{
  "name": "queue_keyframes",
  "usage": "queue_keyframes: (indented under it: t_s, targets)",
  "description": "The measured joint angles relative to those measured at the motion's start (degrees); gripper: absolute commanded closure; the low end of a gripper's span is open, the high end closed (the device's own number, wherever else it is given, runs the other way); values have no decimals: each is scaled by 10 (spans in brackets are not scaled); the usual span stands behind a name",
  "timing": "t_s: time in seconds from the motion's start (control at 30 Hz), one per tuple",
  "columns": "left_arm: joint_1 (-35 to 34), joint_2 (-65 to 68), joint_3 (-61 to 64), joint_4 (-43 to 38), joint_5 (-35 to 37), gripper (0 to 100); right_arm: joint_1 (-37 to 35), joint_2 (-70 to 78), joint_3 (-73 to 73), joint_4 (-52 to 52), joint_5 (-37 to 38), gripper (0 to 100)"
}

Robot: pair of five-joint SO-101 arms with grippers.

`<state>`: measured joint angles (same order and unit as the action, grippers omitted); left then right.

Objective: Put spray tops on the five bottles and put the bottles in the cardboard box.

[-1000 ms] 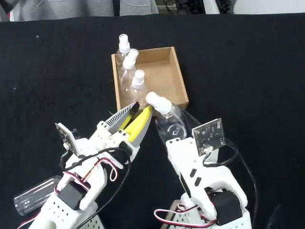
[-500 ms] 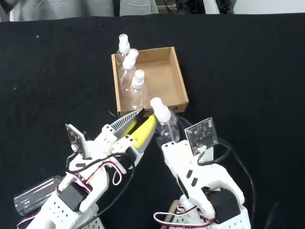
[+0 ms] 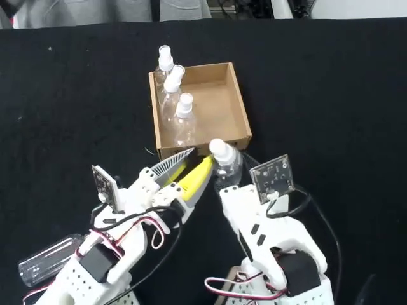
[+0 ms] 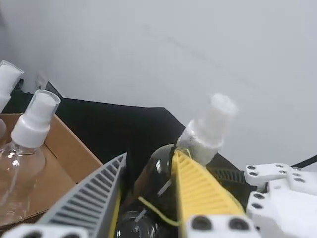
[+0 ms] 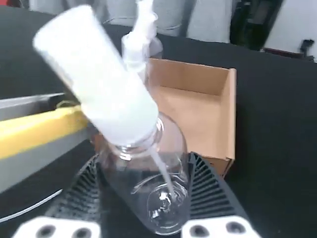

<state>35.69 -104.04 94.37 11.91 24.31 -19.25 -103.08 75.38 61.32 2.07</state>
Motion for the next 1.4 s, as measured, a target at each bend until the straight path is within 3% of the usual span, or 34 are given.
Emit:
queue_keyframes:
  t_s: [0.47,0.57,0.9,1.4]
  targets:
    - [-54,0,0,0,-3,863,6,0,24,-11,0,987]
    - [-87,0,0,6,-2,863,6,0,24,-11,0,986]
    - [-210,0,0,135,-1,863,62,0,49,-39,-1,984]
    - [-423,0,13,146,-4,863,62,0,69,-60,-1,986]
